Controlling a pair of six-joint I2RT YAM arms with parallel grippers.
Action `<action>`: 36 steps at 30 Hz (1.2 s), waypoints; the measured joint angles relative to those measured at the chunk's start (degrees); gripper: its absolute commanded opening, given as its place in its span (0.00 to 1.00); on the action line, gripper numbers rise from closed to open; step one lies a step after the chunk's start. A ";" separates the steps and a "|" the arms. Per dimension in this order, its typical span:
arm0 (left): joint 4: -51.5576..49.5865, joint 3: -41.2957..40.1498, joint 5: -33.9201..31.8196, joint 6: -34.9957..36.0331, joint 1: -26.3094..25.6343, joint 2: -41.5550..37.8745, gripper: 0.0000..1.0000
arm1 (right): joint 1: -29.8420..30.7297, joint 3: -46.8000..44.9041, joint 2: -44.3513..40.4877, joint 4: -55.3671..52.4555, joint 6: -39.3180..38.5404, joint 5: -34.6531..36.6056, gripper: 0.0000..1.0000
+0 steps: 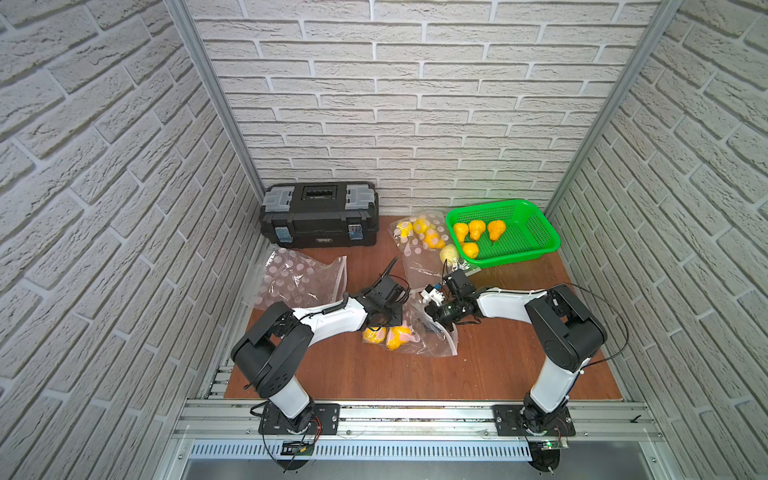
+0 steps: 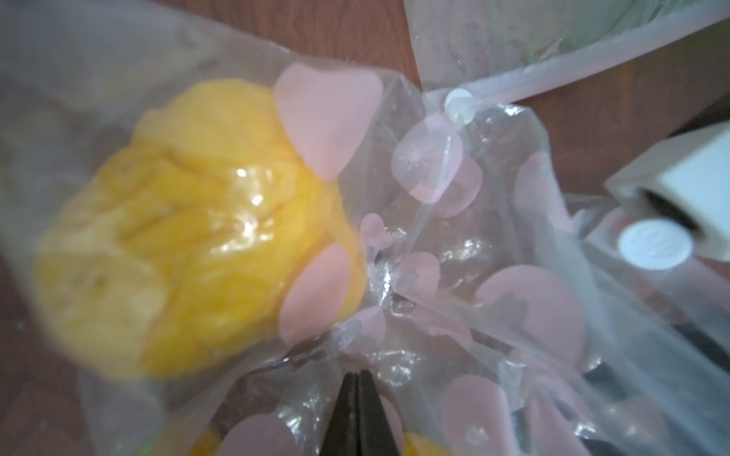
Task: Open the zip-top bag and take out the pear
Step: Pick up the pear from the zipper food storage bag.
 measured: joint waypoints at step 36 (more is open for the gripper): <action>-13.49 -4.68 -5.84 -19.50 -4.87 -7.28 0.11 | -4.17 -3.43 0.13 5.77 3.48 1.84 0.34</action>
